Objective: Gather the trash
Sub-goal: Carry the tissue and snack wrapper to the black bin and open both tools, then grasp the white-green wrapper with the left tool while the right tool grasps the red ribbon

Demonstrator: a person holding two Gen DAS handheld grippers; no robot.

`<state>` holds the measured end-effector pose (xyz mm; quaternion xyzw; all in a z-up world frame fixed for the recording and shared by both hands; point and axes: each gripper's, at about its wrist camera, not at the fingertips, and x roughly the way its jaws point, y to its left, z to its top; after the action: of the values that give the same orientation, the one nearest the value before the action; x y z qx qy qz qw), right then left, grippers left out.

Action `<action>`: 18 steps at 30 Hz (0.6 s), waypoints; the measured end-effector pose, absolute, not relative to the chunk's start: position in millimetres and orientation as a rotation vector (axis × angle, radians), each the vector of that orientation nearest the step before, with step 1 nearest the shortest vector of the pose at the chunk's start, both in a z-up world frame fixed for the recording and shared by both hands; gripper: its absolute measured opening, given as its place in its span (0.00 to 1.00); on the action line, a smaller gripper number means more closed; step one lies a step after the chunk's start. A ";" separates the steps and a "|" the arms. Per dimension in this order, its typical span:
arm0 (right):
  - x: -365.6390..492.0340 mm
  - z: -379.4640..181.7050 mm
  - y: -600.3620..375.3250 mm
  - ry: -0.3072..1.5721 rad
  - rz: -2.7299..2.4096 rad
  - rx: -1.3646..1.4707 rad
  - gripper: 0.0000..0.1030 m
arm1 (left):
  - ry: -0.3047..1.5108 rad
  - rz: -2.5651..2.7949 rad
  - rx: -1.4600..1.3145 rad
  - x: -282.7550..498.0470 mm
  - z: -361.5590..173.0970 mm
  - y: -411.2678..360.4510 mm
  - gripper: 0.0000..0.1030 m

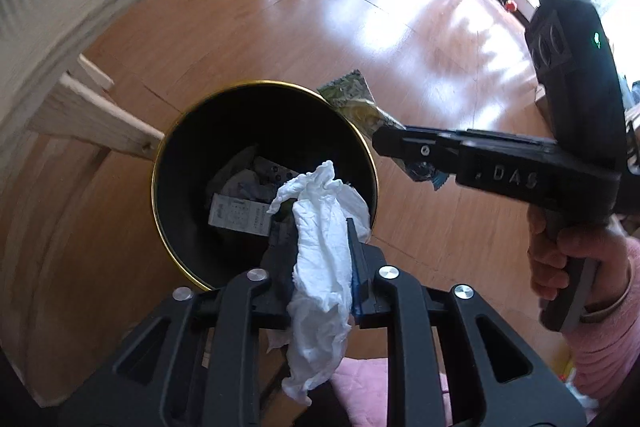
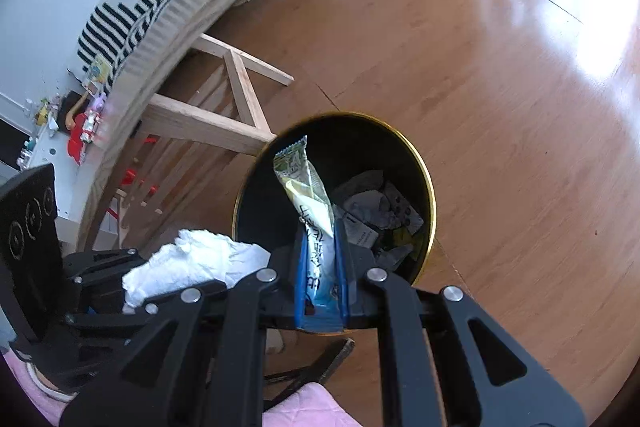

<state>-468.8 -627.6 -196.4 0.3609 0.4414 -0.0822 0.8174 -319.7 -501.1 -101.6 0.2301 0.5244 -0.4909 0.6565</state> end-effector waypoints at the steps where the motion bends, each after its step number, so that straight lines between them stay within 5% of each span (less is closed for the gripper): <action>1: -469.9 -194.6 -629.0 0.925 -0.176 0.785 0.16 | 1.170 -1.105 0.542 -321.2 -101.2 -502.1 0.39; 2: -470.3 -194.5 -631.1 0.917 -0.174 0.805 0.22 | 1.143 -1.100 0.554 -322.9 -98.6 -502.4 0.55; 3: -470.5 -194.0 -633.3 0.920 -0.181 0.822 0.53 | 1.118 -1.096 0.550 -323.4 -95.8 -501.4 0.83; 4: -472.1 -191.8 -636.7 0.907 -0.198 0.841 0.86 | 1.081 -1.095 0.534 -324.0 -91.0 -498.9 0.92; 5: -475.0 -188.4 -639.0 0.875 -0.213 0.848 0.91 | 1.046 -1.104 0.515 -323.8 -85.2 -495.2 0.92; 18: -431.6 -146.9 -591.4 0.856 -0.492 0.487 0.93 | 0.881 -0.839 0.269 -216.7 16.6 -369.5 0.94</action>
<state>-431.6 -591.4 -146.9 0.2314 0.4068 -0.2337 0.8522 -216.7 -369.5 16.6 0.1261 0.4126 -0.3929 0.8121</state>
